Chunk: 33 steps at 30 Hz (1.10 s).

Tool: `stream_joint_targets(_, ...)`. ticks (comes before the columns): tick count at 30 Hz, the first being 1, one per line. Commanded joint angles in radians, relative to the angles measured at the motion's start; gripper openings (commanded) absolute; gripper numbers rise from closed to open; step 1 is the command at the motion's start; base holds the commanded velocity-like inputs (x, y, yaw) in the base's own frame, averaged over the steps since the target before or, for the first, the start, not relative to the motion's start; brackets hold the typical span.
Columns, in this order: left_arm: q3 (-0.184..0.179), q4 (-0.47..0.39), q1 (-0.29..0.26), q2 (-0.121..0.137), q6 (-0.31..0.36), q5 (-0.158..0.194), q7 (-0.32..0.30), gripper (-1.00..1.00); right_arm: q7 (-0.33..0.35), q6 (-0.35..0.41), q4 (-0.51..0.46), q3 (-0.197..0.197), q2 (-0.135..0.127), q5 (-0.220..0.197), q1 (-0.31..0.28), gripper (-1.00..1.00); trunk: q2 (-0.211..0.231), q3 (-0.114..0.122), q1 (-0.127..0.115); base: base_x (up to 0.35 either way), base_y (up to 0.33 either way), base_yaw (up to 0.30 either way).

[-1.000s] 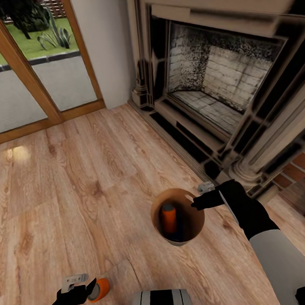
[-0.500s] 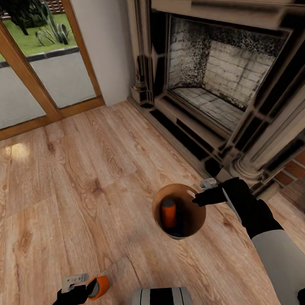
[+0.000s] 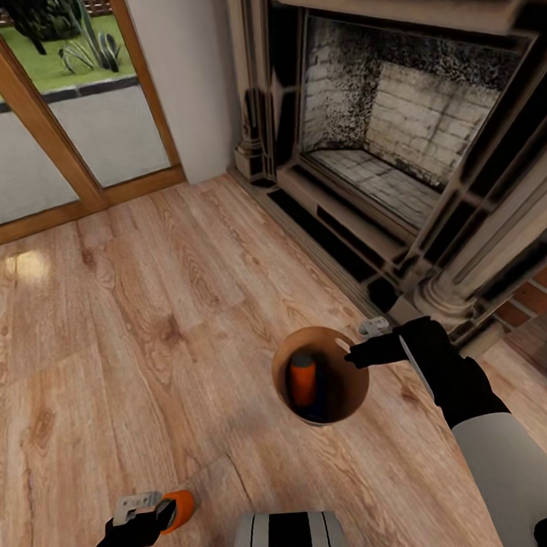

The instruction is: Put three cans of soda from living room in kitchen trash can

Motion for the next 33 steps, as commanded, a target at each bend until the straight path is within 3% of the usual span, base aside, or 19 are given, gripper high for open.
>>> stream_joint_targets(1,0.0,0.0,0.0,0.0,0.0,0.0,0.0,1.0,0.003,0.007,-0.002,0.0,0.001,-0.024,0.0,-1.0,0.0,0.0,0.0,0.0,0.0,0.0)
stream_joint_targets(5,0.0,0.0,0.0,0.0,0.0,0.0,-0.001,1.0,0.004,0.007,-0.004,0.0,0.001,-0.024,0.0,-1.0,0.0,0.0,0.0,0.0,0.0,0.0)
stream_joint_targets(12,-0.001,0.0,0.0,-0.001,-0.001,0.0,0.001,1.0,0.004,0.007,-0.006,-0.001,0.002,-0.024,0.0,-1.0,-0.002,-0.027,0.003,0.0,0.0,0.0)
stream_joint_targets(20,0.0,0.0,0.0,0.0,-0.001,0.001,-0.002,1.0,0.008,0.007,-0.006,-0.004,-0.001,-0.026,0.0,-1.0,-0.002,-0.027,0.003,0.0,0.0,0.0)
stream_joint_targets(24,-0.001,0.0,0.0,0.0,-0.002,0.001,-0.002,1.0,0.012,0.007,-0.009,-0.025,0.0,-0.03,0.0,-1.0,-0.002,-0.027,0.003,0.0,0.0,0.0)
stream_joint_targets(33,-0.001,0.0,0.0,0.0,-0.033,0.001,-0.004,1.0,0.013,0.007,-0.063,-0.034,0.0,-0.03,0.002,-1.0,-0.003,-0.053,0.006,0.0,0.0,0.0)
